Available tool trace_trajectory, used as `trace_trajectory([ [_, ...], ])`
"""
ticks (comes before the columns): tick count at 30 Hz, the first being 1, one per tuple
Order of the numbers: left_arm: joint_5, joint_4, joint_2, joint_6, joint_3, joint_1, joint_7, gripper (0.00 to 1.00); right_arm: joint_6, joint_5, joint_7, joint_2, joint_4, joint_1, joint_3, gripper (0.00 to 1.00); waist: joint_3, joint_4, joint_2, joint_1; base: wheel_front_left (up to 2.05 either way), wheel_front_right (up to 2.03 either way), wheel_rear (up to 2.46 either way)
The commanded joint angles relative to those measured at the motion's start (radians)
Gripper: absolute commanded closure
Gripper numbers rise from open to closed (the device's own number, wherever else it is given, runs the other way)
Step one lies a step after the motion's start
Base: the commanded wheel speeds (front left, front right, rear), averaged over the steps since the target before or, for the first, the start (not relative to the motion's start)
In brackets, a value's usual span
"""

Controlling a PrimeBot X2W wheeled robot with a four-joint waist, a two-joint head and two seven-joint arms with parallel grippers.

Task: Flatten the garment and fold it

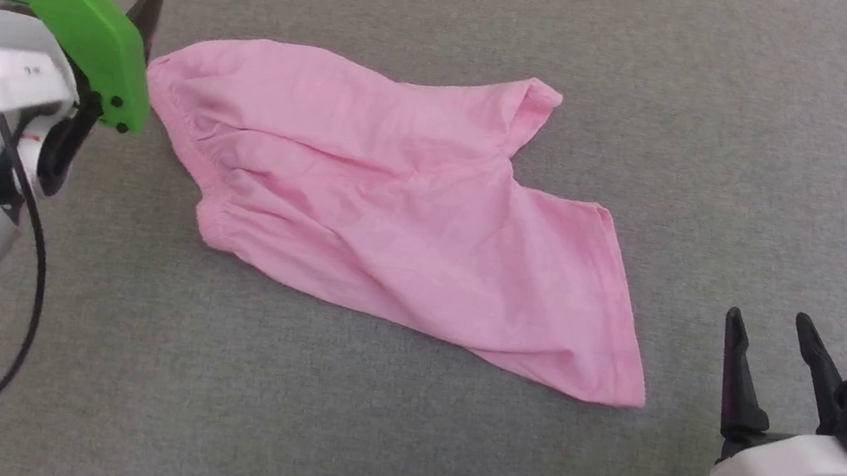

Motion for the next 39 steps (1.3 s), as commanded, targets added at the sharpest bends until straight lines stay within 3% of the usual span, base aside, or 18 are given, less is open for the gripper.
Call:
trace_trajectory([
  [1,0.018,-0.006,-0.008,-0.008,0.007,0.019,-0.049,0.00,-0.001,-0.002,-0.001,0.003,0.000,-0.007,0.003,0.00,-0.024,0.025,0.0000,0.0000,0.00,0.00,0.00],
  [7,0.077,-0.071,-0.026,-0.010,0.014,0.107,-0.294,0.00,-0.001,0.007,0.026,-0.015,-0.011,0.008,0.007,0.00,-0.089,0.081,0.0000,0.0000,0.00,0.00,0.00],
  [12,0.127,-0.159,-0.016,0.045,-0.005,0.250,-0.421,0.00,-0.001,0.038,0.069,-0.057,-0.033,0.029,0.028,0.00,-0.126,0.132,0.0000,0.0000,0.00,0.00,0.00],
  [18,0.186,-0.262,-0.020,0.158,-0.030,0.438,-0.472,0.00,-0.001,0.104,0.156,-0.139,-0.070,0.040,0.080,0.00,-0.130,0.193,0.0000,0.0000,0.00,0.00,0.00],
  [24,0.215,-0.322,-0.048,0.223,-0.039,0.546,-0.483,0.00,-0.001,0.187,0.334,-0.272,-0.098,-0.027,0.121,0.00,-0.093,0.267,0.0000,0.0000,0.00,0.00,0.00],
  [31,0.229,-0.331,-0.082,0.198,-0.062,0.535,-0.480,0.00,-0.001,0.301,0.664,-0.455,-0.035,-0.196,0.211,0.00,-0.035,0.355,0.0000,0.0000,0.00,0.00,0.00],
  [39,0.224,-0.292,-0.133,0.189,-0.063,0.507,-0.481,0.00,-0.001,0.366,0.842,-0.527,0.086,-0.305,0.288,0.00,0.014,0.439,0.0000,0.0000,0.00,0.00,0.00],
])
